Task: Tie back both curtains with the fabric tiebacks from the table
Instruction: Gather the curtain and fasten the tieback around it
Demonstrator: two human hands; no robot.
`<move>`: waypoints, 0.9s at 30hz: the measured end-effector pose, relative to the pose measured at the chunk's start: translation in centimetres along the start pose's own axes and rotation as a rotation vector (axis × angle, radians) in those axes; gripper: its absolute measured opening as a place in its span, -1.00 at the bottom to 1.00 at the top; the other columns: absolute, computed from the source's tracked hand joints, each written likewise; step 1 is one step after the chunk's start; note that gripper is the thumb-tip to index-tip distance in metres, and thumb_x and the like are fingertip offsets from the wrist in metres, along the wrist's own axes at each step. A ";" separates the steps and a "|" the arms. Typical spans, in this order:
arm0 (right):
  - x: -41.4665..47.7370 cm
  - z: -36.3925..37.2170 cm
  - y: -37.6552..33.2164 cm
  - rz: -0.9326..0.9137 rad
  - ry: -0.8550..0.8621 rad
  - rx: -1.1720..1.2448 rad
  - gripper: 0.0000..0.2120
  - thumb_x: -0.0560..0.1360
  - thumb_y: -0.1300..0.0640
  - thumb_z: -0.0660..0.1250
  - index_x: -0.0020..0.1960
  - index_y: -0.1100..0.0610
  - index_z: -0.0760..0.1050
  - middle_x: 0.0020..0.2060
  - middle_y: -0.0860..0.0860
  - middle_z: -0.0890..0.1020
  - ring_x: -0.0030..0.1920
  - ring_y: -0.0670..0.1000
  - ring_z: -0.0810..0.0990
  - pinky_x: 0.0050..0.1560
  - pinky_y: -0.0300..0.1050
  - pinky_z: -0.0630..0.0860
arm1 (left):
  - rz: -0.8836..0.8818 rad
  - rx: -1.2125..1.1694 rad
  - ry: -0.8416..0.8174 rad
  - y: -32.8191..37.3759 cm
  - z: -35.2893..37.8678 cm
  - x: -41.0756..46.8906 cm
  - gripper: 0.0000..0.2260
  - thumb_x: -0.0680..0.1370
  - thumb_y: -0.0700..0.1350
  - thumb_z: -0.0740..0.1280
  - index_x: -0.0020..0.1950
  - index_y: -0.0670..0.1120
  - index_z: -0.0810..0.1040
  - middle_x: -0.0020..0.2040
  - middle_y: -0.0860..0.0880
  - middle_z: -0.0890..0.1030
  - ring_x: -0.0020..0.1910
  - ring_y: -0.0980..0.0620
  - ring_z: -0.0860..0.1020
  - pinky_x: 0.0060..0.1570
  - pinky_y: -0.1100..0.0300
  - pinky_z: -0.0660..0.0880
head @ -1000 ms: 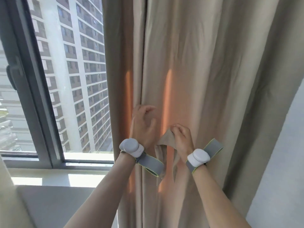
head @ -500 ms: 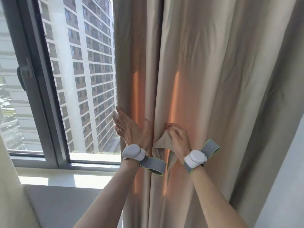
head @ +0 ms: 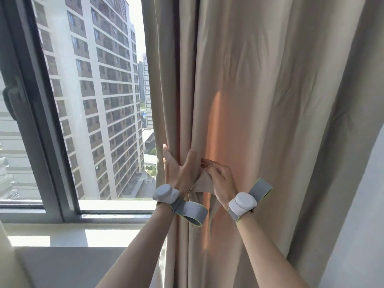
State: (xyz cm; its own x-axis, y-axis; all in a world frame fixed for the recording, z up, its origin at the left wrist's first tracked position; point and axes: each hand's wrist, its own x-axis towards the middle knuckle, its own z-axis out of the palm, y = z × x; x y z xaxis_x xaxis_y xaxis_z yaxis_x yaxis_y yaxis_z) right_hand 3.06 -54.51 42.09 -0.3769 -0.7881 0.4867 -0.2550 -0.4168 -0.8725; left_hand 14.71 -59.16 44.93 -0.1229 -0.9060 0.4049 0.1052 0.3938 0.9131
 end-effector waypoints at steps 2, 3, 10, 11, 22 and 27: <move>0.2 -0.1 0.1 0.016 0.003 0.012 -0.62 0.51 0.20 0.17 -0.06 -0.12 0.73 0.08 -0.15 0.73 0.18 -0.11 0.65 0.22 -0.15 0.53 | -0.038 -0.016 -0.002 0.0 0.4 0.5 -0.20 0.38 0.24 0.41 0.53 0.04 0.19 0.22 -0.06 0.60 0.06 0.08 0.64 0.09 0.13 0.62; 0.3 -0.2 0.2 0.026 0.005 0.015 -0.64 0.51 0.19 0.17 -0.04 -0.09 0.73 0.10 -0.11 0.73 0.20 -0.08 0.65 0.27 -0.10 0.52 | -0.066 0.024 0.016 0.0 0.6 0.7 -0.25 0.34 0.23 0.42 0.47 0.07 0.26 0.15 -0.04 0.64 0.00 0.06 0.66 0.02 0.06 0.65; -0.3 -1.4 0.2 0.084 0.092 -0.111 -0.70 0.44 0.10 0.19 -0.15 0.10 0.70 -0.06 -0.11 0.75 0.00 -0.12 0.65 0.12 -0.08 0.55 | -0.137 0.146 0.172 -0.2 2.6 1.7 -0.73 0.18 0.13 0.35 -0.19 0.11 0.43 -0.38 0.10 0.59 -0.47 0.19 0.55 -0.69 0.41 0.29; -0.5 -1.7 0.1 0.082 0.117 -0.148 -0.68 0.43 0.09 0.18 -0.13 0.18 0.68 -0.08 -0.03 0.74 -0.04 -0.10 0.63 0.09 -0.05 0.54 | -0.149 0.148 0.222 -0.2 2.8 1.7 -0.75 0.17 0.11 0.32 -0.22 0.09 0.45 -0.37 0.18 0.60 -0.54 0.15 0.51 -0.69 0.37 0.27; -1.7 -6.5 -0.9 -0.075 0.520 -0.618 -0.68 0.50 0.30 0.27 -0.40 0.13 0.35 -0.22 0.14 0.49 -0.08 0.02 0.40 -0.09 -0.04 0.36 | 0.005 0.091 0.034 -1.1 4.4 1.7 -0.71 0.42 -0.19 0.38 -0.44 -0.18 0.35 -0.51 -0.02 0.34 -0.60 0.15 0.25 -0.63 0.31 0.21; -3.0 -8.1 -0.5 -0.055 0.686 -0.829 -0.76 0.50 0.17 0.31 -0.35 0.12 0.44 -0.03 0.12 0.48 0.01 0.17 0.43 0.09 0.04 0.43 | 0.024 0.078 0.012 -0.4 5.0 1.1 -0.63 0.49 -0.25 0.35 -0.43 -0.11 0.26 -0.34 -0.13 0.35 -0.43 -0.02 0.28 -0.39 0.16 0.24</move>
State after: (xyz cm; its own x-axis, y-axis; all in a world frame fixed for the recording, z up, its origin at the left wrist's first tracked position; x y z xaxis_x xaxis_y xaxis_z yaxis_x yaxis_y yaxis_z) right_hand -2.85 -48.22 41.44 -0.6994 -0.2484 0.6702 -0.7138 0.1958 -0.6724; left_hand 9.64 -59.56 45.28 -0.1090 -0.8977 0.4269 0.0310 0.4262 0.9041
